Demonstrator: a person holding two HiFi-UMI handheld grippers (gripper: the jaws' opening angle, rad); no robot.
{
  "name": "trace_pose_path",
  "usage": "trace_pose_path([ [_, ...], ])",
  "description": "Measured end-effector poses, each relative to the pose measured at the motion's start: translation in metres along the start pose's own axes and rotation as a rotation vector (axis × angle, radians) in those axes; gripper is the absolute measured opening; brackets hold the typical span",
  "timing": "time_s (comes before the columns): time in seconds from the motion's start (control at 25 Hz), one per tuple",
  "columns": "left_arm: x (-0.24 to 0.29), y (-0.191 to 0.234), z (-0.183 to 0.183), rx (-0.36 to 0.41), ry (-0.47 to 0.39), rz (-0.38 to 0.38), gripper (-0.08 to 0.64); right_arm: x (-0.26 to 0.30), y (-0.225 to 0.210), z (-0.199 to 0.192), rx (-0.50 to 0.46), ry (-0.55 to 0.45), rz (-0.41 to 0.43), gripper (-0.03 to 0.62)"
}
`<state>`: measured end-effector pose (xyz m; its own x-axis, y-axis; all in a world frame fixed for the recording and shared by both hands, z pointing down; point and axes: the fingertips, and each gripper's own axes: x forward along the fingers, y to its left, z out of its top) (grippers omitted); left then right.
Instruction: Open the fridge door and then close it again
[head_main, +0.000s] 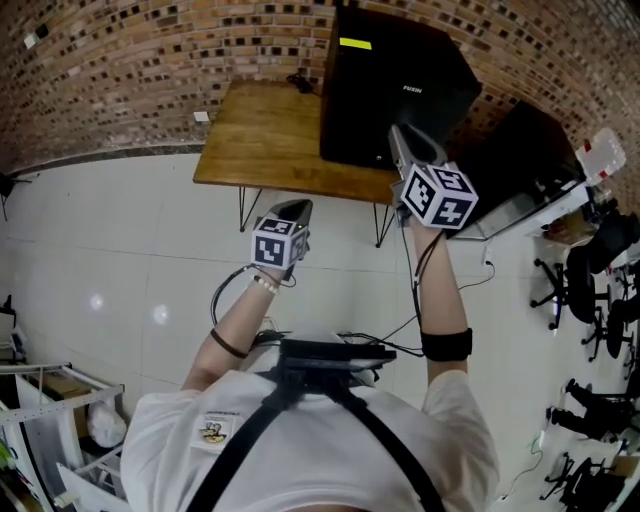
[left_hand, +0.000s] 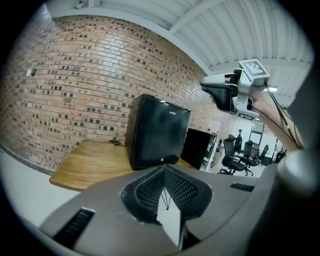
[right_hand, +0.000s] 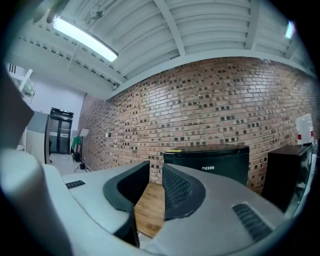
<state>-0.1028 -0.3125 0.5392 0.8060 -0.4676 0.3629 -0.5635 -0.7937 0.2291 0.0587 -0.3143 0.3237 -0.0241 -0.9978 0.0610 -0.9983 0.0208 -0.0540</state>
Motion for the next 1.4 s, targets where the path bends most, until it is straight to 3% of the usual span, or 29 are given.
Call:
trace_pose_path([
  [1.4, 0.020, 0.001, 0.009, -0.029, -0.011, -0.001, 0.002, 0.000, -0.028, 0.000, -0.004, 0.005, -0.034, 0.112],
])
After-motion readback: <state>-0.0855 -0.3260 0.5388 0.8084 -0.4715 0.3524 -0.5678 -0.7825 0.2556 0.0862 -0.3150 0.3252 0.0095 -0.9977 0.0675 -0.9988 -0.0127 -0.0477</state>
